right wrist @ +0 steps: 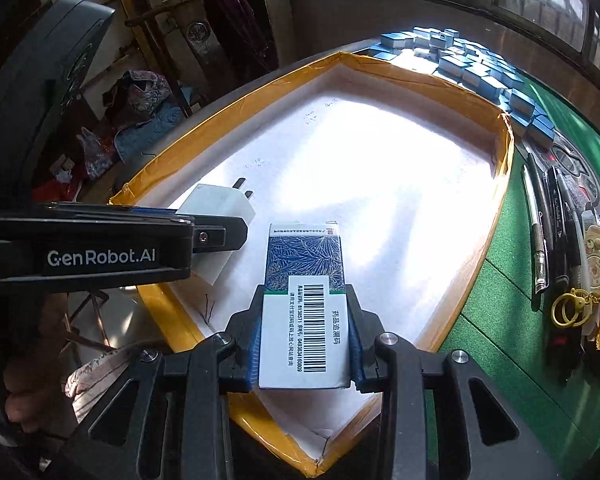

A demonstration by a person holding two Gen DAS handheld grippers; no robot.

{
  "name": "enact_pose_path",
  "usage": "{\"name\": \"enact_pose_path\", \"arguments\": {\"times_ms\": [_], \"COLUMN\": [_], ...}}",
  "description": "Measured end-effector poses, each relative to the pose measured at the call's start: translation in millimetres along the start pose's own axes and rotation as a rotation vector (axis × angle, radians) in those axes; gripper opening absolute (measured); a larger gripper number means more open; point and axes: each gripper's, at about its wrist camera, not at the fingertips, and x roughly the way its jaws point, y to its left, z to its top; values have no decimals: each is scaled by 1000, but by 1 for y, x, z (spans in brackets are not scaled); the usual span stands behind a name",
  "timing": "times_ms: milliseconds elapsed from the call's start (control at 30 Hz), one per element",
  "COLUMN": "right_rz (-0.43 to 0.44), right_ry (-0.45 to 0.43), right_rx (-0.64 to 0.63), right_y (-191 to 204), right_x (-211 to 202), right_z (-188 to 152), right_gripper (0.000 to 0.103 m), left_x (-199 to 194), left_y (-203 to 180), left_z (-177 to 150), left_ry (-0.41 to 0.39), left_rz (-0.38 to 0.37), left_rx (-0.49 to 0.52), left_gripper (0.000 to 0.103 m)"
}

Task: Organize objects
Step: 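Carry the charger and medicine box with both tools over the white tray, then open both tools to drop the charger and medicine box into the tray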

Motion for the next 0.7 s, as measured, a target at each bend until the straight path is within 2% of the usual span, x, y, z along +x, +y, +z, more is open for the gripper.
{"name": "enact_pose_path", "arguments": {"times_ms": [133,300,500,567,633,700], "right_rz": [-61,-62,-77,-73,-52,-30], "right_ry": [-2,-1,-11,-24,-43,-57], "right_rx": [-47,-55,-59,-58,-55,-60], "right_y": [8,9,11,11,10,11], "right_x": [2,1,-2,-3,-8,-13], "right_z": [-3,-3,-6,-7,-8,-10], "right_gripper": [30,30,31,34,45,48], "left_x": [2,5,4,2,0,-2], "left_y": [-3,-6,-5,-2,-1,-1], "left_z": [-1,-1,1,1,2,2], "left_ry": [6,16,13,11,6,1], "left_rz": [26,55,41,27,11,3], "left_rx": [21,40,11,-4,-18,-27], "left_gripper": [46,46,47,47,49,51]}}
